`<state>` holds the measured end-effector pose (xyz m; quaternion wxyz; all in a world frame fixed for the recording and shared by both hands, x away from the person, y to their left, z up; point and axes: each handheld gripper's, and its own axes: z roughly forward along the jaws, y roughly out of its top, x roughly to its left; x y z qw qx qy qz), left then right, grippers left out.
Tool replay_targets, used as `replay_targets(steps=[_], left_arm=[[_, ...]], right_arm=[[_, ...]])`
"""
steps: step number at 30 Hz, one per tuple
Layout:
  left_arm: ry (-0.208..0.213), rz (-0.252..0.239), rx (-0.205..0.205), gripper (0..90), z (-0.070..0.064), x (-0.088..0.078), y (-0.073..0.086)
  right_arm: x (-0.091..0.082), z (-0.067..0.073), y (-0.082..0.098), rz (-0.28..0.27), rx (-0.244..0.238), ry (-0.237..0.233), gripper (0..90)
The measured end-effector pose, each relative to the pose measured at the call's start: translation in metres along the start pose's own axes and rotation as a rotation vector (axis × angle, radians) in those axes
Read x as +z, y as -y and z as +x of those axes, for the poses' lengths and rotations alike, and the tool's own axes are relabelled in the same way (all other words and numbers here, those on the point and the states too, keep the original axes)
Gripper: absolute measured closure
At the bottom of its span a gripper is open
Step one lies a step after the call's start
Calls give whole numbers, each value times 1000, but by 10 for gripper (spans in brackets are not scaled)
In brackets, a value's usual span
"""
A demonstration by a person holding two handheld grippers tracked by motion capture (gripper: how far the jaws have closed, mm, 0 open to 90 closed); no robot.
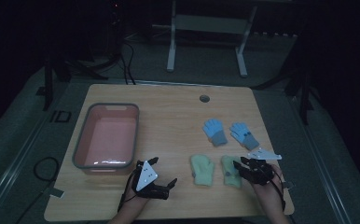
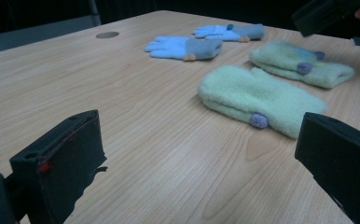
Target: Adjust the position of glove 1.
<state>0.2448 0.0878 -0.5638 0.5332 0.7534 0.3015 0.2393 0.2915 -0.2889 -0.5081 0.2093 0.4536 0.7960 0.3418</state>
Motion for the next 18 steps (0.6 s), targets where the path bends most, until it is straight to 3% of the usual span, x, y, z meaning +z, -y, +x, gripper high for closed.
replay_targets(steps=[2,6,8,10,11,13,15,16,18], left_arm=[[-1,1,2,14,0,0,0],[-2,0,4,14,0,0,0],[-2,0,9,14,-1,0,0],[-2,1,9,14,-1,0,0],[-1,1,7,14,0,0,0],[1,1,6,14,0,0,0],[2,1,8,14,0,0,0],[2,1,9,14,0,0,0],[2,1,8,14,0,0,0]], right_arm=[[-2,-4,-1,-10,-5,-45,596],[0,-4,4,-18,9,-44,595],[2,-4,9,-23,38,-72,593],[5,-2,13,-9,37,-49,600],[6,-2,15,-13,55,-77,595],[12,2,18,12,19,-18,594],[18,2,22,34,42,-49,596],[22,3,24,50,21,-11,606],[24,5,29,35,18,-5,649]])
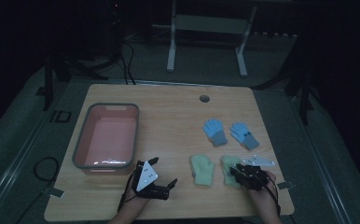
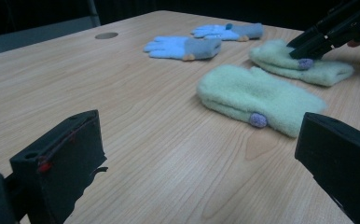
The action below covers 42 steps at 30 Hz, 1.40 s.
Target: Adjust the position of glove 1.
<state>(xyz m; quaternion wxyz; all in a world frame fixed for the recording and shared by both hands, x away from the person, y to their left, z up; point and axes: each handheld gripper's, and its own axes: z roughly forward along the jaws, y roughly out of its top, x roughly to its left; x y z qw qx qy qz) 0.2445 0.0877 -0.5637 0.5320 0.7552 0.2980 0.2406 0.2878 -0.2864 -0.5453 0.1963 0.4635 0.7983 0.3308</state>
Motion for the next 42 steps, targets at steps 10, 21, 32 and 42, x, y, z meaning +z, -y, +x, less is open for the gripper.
replay_targets(steps=[10,21,32,42], left_arm=[[-2,1,1,14,0,0,0],[-6,1,5,14,-1,0,0],[-6,3,8,14,-1,0,0],[-6,2,11,14,-1,0,0]], right_arm=[[1,6,0,-26,2,50,850],[-48,16,-52,-177,83,31,854],[-49,61,-73,-157,-13,22,854],[-26,96,-70,-118,-50,-4,853]])
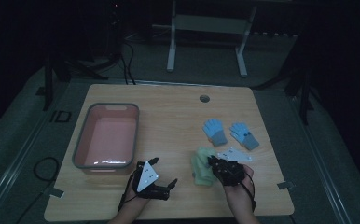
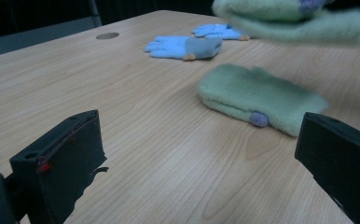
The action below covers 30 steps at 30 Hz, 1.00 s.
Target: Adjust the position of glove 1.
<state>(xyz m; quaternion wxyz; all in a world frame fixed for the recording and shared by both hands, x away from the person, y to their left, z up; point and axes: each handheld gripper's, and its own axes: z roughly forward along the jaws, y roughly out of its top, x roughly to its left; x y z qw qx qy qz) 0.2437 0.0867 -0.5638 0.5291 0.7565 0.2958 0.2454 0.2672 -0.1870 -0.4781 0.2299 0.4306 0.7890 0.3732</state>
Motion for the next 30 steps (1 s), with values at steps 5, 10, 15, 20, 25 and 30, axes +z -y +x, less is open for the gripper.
replay_targets(steps=[5,10,15,20,25,30], left_arm=[[-1,-3,-4,14,0,0,0],[1,0,0,14,0,0,0],[0,-2,0,14,0,0,0],[1,-1,0,14,0,0,0],[2,-2,3,14,0,0,0],[2,-1,2,14,0,0,0]], right_arm=[[8,5,5,30,-10,3,852],[16,4,9,65,18,-22,849],[29,10,20,117,-24,-5,844],[37,13,26,122,-12,-7,835],[33,13,20,99,-18,-3,836],[36,11,18,101,-7,-5,835]])
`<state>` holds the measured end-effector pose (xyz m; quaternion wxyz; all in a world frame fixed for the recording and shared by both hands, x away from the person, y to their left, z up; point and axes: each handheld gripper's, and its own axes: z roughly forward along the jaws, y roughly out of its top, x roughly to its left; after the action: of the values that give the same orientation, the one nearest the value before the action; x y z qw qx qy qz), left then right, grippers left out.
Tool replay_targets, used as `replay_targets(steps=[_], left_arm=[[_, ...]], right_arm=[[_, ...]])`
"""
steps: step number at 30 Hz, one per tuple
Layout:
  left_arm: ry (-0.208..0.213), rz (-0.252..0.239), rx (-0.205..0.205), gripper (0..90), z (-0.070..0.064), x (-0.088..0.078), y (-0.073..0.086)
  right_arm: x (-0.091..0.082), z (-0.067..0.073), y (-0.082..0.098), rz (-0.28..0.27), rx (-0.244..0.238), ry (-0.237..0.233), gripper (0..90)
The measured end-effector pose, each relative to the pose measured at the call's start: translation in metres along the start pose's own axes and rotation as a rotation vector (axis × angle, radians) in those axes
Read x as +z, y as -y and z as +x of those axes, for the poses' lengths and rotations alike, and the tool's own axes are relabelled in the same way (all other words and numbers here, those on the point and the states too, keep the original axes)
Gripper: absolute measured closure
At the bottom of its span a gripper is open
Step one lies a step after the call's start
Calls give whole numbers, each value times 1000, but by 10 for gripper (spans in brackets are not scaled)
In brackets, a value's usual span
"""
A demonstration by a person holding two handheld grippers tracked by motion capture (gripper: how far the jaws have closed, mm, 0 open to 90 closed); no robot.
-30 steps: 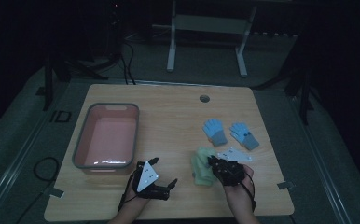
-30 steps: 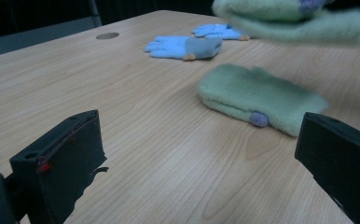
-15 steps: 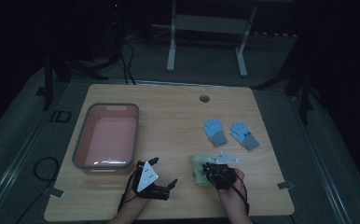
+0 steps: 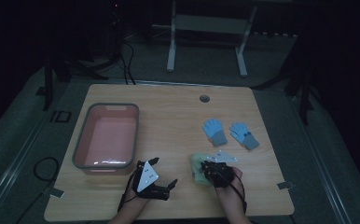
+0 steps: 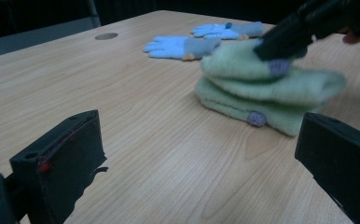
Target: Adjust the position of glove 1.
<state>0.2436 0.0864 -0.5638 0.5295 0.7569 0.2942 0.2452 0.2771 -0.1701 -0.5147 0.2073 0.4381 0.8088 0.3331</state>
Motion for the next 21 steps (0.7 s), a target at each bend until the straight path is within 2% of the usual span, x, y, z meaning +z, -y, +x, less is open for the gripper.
replay_targets(steps=[3,8,11,16,19,20,21], left_arm=[[1,0,0,14,0,0,0],[0,0,4,14,0,0,0],[1,1,4,14,0,0,0],[15,-3,-1,14,-1,0,0],[21,-2,-3,14,-1,1,-1],[22,-1,-2,14,-1,2,-1],[28,0,0,14,-1,2,-1]], right_arm=[[7,6,5,13,-43,24,830],[14,4,9,20,-25,14,819],[13,2,9,18,-11,-6,780],[4,-4,3,-3,-11,-53,563],[2,-9,0,-24,-37,-75,380],[1,-10,-1,-34,-37,-81,350],[0,-13,-1,-43,-30,-101,279]])
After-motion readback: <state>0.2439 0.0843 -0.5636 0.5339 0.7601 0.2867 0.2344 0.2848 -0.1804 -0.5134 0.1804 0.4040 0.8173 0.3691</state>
